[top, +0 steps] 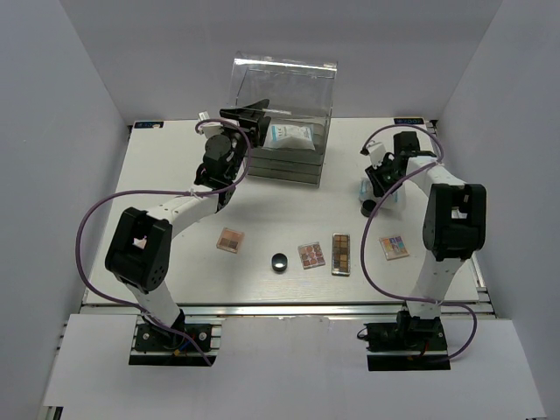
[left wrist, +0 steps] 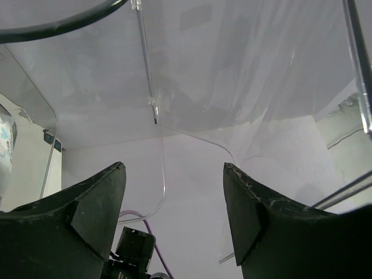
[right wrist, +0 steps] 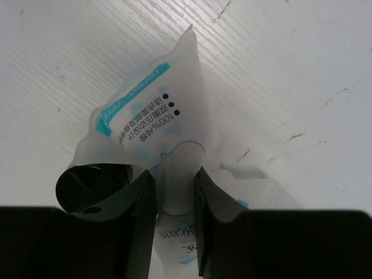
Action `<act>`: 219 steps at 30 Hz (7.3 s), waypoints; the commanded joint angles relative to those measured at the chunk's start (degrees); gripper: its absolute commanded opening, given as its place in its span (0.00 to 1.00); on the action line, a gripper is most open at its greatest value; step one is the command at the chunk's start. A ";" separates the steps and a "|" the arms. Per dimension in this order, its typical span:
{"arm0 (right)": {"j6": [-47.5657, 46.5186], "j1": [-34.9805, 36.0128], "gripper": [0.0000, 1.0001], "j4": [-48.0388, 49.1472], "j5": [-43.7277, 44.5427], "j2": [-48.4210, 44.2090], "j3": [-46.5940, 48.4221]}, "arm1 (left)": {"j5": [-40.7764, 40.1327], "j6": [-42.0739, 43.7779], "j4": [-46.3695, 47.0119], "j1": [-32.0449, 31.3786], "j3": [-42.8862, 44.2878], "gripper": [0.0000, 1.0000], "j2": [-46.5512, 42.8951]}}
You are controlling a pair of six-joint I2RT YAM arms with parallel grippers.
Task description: Organize the makeup
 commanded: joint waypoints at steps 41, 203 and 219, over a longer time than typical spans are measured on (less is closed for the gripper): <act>-8.73 31.22 0.00 41.15 -9.33 -23.82 -12.13 | -0.80 0.34 -12.33 -0.26 7.92 0.77 -6.48; 22.03 5.64 0.84 10.14 -20.15 -20.13 -10.20 | 13.09 4.66 7.36 0.44 -25.30 0.01 3.63; 21.67 5.64 0.90 1.97 2.71 -11.95 -8.53 | 14.67 12.46 -8.79 0.44 -21.71 0.84 -3.31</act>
